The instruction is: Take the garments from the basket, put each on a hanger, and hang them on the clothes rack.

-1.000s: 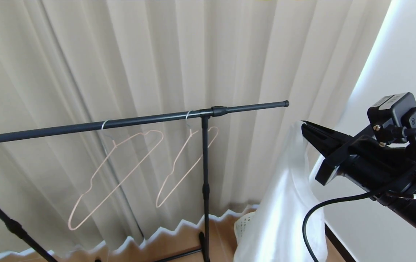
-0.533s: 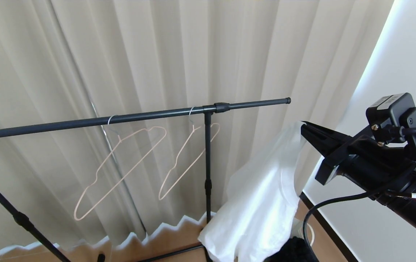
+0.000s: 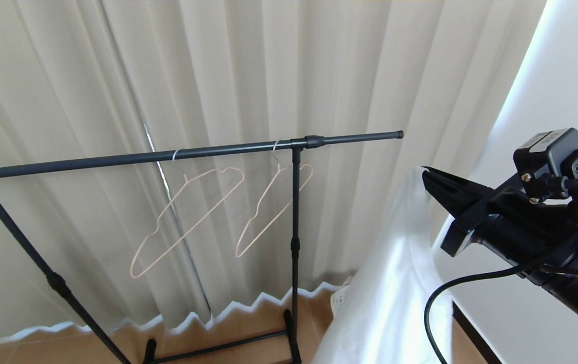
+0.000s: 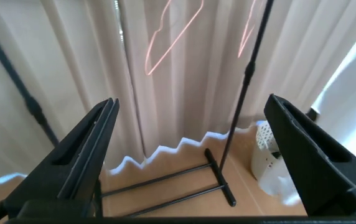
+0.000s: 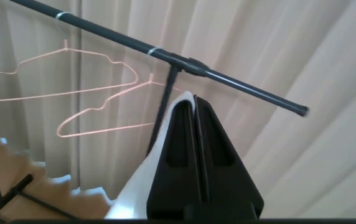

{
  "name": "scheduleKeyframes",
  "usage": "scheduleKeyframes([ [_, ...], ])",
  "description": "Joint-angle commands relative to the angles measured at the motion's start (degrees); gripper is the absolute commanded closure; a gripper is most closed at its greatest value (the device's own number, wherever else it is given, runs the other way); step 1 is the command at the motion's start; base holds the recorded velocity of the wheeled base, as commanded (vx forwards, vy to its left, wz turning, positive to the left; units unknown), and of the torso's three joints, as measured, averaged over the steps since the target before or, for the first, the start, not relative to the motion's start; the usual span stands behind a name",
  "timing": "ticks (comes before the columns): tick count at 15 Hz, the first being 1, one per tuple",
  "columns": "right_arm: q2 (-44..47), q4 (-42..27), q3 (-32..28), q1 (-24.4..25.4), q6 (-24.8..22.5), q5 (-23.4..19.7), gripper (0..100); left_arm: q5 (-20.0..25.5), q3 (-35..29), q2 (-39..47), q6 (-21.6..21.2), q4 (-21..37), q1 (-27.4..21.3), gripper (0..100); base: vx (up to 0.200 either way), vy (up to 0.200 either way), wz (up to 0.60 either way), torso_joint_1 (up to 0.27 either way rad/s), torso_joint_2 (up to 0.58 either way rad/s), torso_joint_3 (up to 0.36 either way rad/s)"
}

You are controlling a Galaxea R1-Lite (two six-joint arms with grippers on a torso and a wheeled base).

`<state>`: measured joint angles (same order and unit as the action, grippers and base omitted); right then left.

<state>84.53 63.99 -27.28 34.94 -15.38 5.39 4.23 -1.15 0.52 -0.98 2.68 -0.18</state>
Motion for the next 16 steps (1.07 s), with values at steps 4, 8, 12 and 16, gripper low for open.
scheduleKeyframes([
  [4,0.2,-0.1,0.3,0.0,-0.1,0.0,100,0.0,0.0,0.1,0.0,0.0,0.0,0,0.0,0.0,0.45,0.009,0.0,0.002],
  [8,0.2,0.0,0.3,0.0,-0.2,0.0,100,0.0,0.0,0.1,-0.1,0.0,0.0,0,0.0,0.0,0.0,0.0,0.0,0.0],
  [12,0.2,0.0,0.3,0.0,-0.2,0.0,100,0.0,0.0,0.1,0.0,0.0,0.0,0,0.0,0.15,0.0,0.002,0.0,0.002],
  [16,0.3,0.0,0.3,0.0,-0.2,0.0,100,0.0,0.0,0.1,-0.1,0.1,0.0,0,0.0,0.2,0.0,0.0,0.0,0.002],
])
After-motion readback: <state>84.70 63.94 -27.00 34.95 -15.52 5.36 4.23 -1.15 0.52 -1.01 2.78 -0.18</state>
